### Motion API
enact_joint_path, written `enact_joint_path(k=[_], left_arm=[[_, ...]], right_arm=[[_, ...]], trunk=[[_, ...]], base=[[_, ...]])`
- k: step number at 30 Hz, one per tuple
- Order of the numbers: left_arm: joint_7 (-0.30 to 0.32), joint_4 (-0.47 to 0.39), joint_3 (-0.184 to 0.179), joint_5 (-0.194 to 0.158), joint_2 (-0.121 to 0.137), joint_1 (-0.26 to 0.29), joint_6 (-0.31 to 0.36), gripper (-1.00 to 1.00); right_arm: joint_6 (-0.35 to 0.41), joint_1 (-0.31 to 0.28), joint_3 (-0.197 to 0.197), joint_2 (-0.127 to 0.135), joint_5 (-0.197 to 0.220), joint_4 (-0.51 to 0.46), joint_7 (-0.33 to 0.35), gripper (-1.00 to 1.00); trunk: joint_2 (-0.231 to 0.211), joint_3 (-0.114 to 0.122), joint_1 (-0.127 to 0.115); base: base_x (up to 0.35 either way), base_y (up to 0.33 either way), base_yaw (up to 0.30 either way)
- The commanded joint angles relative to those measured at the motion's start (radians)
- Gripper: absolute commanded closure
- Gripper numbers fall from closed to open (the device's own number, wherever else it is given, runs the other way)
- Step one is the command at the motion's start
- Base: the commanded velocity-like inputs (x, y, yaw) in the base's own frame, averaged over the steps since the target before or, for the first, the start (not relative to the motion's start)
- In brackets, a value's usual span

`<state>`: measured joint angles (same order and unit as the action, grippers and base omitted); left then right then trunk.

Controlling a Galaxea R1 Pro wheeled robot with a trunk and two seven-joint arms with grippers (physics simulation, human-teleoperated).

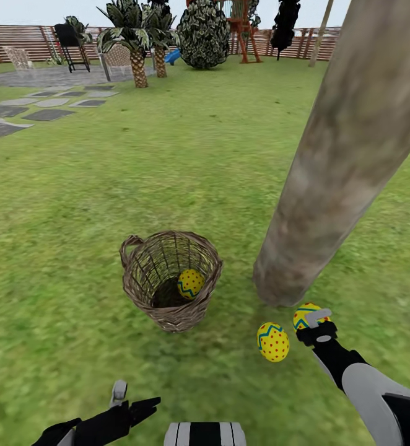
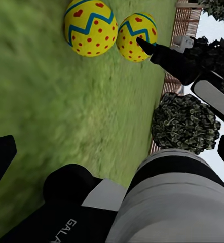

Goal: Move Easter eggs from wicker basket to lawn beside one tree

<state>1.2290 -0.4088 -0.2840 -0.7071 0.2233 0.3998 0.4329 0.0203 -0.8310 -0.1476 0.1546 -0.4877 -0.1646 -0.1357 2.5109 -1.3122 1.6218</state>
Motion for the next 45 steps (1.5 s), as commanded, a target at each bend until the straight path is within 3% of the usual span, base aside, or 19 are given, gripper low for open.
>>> enact_joint_path(k=[1, 14, 22, 26, 45], left_arm=[[0.001, 0.0, -0.006, -0.01, 0.001, 0.001, 0.01, -1.0], [0.004, 0.001, -0.006, -0.011, 0.002, 0.001, 0.01, -1.0], [0.003, 0.001, -0.006, -0.012, 0.002, 0.001, 0.01, -1.0], [0.003, 0.001, -0.006, -0.012, 0.002, 0.001, 0.01, -1.0], [0.009, 0.001, -0.006, -0.013, 0.004, 0.001, 0.01, -1.0]], right_arm=[[0.002, 0.0, -0.007, -0.001, -0.009, 0.0, -0.001, 1.0], [-0.055, 0.0, -0.008, 0.002, -0.004, -0.002, -0.001, 1.0], [-0.034, 0.0, -0.007, 0.002, -0.003, -0.001, -0.001, 1.0], [0.021, 0.001, -0.007, 0.001, -0.005, -0.002, -0.001, 1.0], [0.023, 0.001, -0.006, 0.0, -0.005, -0.001, -0.001, 1.0]], trunk=[[0.0, -0.001, 0.0], [0.001, -0.012, 0.001], [0.002, -0.024, 0.003], [0.002, -0.028, 0.003], [0.004, -0.063, 0.007]], base=[[0.0, 0.0, 0.0], [0.0, 0.0, 0.0], [0.0, 0.0, 0.0], [0.0, 0.0, 0.0], [0.0, 0.0, 0.0]])
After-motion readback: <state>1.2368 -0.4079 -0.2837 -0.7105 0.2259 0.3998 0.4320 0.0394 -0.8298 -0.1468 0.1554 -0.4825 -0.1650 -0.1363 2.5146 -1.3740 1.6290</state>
